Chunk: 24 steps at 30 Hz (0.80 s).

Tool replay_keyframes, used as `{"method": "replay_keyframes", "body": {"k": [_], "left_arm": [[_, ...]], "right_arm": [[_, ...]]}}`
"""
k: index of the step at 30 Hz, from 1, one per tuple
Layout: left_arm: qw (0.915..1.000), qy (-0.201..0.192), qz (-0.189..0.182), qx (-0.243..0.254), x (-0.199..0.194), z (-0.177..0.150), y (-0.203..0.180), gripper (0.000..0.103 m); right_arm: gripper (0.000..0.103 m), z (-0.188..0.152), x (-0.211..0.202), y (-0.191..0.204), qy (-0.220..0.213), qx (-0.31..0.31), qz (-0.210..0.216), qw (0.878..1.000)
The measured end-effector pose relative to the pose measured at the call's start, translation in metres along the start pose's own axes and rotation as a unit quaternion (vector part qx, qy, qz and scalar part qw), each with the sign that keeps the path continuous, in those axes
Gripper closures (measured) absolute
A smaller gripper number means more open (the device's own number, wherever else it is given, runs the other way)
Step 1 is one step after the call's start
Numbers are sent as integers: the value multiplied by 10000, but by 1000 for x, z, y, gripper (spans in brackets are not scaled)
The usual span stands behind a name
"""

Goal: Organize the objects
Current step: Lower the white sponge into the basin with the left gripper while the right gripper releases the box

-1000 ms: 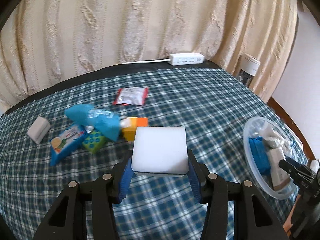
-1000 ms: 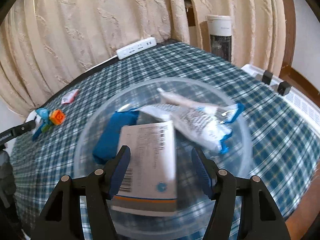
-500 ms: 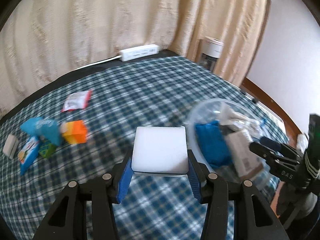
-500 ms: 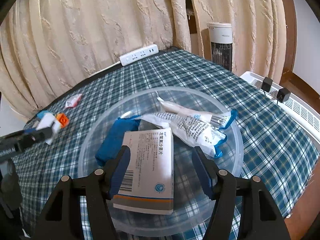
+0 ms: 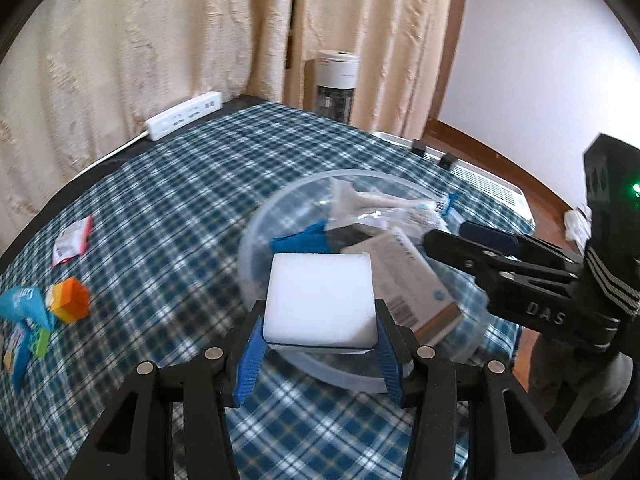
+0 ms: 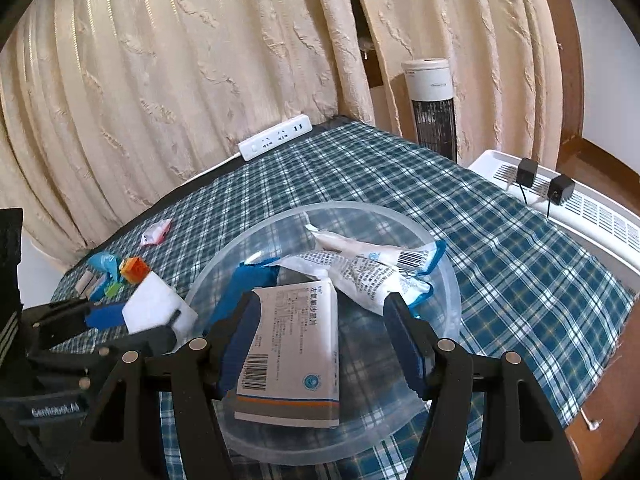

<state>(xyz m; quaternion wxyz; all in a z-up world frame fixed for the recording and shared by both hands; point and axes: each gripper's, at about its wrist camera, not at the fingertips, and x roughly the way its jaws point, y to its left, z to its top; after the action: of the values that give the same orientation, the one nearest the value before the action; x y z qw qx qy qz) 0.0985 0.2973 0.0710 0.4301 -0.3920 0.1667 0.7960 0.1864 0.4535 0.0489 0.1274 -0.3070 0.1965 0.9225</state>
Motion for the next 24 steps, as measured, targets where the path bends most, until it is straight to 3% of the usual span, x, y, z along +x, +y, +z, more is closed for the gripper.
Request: {"method": "replay_keyframes", "body": {"k": [4,6,8,24], "left_arm": [[9998,28,-154,80,5,-1,-7,47],[9997,36,-227,14,8,-1,-6,30],[9996,16,-254,-87,8,-2,-2,21],[9989,80,96,-454,6,-14,29,19]], "right_arm": [[38,-1,0,-4,-2,52,3,10000],[38,-2,0,-5,-4,67,1,10000],[38,-2,0,-7,-8,82,1,10000],[38,-3,3,6,67,-10,96,9999]]}}
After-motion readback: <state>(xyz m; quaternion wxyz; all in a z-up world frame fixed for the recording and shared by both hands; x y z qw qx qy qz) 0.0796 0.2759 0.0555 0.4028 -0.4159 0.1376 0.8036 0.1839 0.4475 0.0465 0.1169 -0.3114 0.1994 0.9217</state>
